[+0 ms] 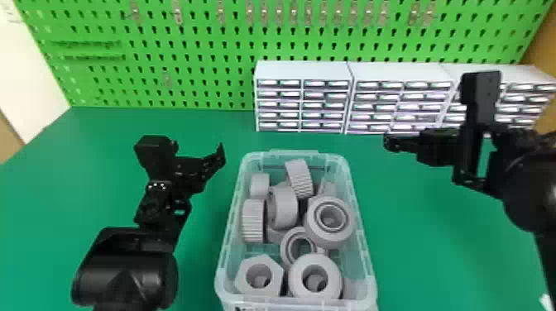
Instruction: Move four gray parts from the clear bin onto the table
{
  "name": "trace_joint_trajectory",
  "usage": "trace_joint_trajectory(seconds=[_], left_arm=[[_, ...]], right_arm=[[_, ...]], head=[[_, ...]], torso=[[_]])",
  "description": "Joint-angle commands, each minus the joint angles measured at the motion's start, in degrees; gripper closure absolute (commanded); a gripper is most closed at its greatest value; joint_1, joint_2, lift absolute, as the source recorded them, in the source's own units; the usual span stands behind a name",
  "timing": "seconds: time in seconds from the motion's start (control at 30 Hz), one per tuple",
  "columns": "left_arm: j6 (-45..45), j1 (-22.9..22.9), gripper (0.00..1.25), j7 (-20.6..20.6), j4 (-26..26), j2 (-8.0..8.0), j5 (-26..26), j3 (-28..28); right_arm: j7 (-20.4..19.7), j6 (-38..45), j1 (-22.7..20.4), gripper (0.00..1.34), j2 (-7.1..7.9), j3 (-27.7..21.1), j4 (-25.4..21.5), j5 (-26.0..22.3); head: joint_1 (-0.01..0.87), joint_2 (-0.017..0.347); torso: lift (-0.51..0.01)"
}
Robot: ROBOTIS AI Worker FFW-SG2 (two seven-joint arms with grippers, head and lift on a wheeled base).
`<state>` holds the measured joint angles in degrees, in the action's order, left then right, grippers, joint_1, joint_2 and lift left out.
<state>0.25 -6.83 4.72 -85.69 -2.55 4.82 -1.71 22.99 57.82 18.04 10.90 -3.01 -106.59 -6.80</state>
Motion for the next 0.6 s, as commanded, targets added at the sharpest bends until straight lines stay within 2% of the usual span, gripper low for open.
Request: trace_joint_trajectory(seconds=[0.0,0.1,0.33,0.57], left_arm=[[-0.1,0.1,0.16,-0.1,0.0,0.00,0.0,0.1],[0.0,0.1,0.16,-0.1,0.0,0.00,-0.1,0.1],[0.0,-0.5,0.16,-0.1,0.3,0.00,-0.9,0.0],[0.0,-0.6,0.16,-0.3,0.3,0.00,-0.4,0.0]], right_arm=[[0.6,7.7,2.5,0.17,0.70,0.7,-1.0,0.7],[0.9,12.9,4.1,0.17,0.88,0.7,-1.1,0.2],[1.0,18.8,5.8,0.17,0.53,1.1,-0.9,-0.1],[1.0,26.5,8.5,0.17,0.88,3.2,-0.7,-0.9]], head=[[0.693,0.072],[0.693,0.072],[0.693,0.072],[0.693,0.072]], torso=[[-0.052],[-0.052],[-0.052],[-0.052]])
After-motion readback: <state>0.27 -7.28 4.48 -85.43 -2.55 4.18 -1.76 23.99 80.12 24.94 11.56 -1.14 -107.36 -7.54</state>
